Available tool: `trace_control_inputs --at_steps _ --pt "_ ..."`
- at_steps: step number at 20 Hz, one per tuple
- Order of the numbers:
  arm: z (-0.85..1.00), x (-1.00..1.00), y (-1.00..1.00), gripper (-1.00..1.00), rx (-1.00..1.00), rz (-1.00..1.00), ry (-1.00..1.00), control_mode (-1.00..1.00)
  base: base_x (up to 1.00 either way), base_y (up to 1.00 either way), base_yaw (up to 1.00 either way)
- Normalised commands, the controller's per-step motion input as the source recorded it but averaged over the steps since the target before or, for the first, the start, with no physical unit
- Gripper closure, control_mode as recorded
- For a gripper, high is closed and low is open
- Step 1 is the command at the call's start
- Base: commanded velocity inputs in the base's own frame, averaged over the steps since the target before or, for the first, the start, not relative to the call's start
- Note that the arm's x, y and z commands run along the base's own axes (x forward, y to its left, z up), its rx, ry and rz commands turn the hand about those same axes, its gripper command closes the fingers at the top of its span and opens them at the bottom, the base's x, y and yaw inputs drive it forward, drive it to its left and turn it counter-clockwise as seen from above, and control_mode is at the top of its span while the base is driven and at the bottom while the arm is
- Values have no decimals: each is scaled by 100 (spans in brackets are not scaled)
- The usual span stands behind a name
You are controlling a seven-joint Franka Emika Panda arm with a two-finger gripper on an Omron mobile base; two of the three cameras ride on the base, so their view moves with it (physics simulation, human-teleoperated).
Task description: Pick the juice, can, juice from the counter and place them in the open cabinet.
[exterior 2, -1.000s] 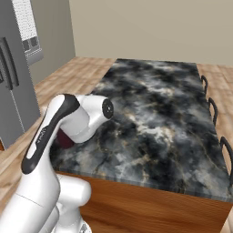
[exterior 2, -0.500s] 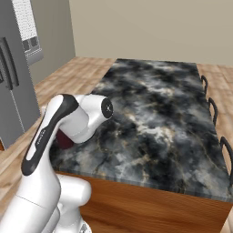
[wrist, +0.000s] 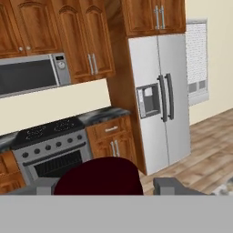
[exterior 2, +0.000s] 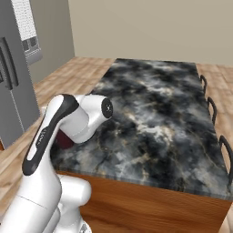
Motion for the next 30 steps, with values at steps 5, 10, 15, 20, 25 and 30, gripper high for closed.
trace_control_inputs --at_steps 5,10,15,20,25,30 --pt "0 0 0 100 0 0 0 100 -66 -9 -7" --pt "0 0 0 100 0 0 0 100 -45 -9 -21" --pt "0 0 0 100 0 0 0 100 5 -4 -62" --pt "0 0 0 100 0 0 0 100 4 0 -83" --pt "0 0 0 100 0 0 0 100 2 2 -89" --pt "0 0 0 100 0 0 0 100 7 0 -81"
